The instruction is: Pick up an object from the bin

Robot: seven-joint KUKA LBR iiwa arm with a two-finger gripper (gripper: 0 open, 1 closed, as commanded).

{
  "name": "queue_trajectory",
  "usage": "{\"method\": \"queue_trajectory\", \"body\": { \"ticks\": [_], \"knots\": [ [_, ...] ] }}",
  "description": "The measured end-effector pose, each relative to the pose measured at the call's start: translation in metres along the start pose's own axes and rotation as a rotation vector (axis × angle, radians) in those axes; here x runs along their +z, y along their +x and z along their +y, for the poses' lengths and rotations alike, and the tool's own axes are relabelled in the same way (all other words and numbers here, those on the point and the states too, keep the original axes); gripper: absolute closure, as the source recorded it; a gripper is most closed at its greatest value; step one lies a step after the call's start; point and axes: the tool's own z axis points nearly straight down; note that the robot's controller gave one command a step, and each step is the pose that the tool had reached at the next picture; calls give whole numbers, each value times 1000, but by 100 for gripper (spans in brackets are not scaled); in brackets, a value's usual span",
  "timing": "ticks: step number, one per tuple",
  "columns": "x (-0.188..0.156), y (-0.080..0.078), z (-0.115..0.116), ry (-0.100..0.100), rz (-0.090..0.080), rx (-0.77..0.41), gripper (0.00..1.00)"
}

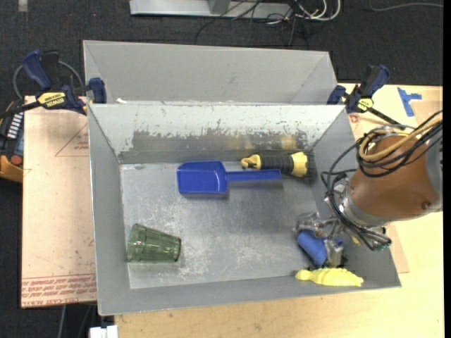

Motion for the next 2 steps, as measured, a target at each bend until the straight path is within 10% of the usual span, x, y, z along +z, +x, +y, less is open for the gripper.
{"method": "queue_trajectory", "body": {
  "ticks": [2],
  "knots": [
    [-13,2,0,-3,10,-2,100]
  ]
}}
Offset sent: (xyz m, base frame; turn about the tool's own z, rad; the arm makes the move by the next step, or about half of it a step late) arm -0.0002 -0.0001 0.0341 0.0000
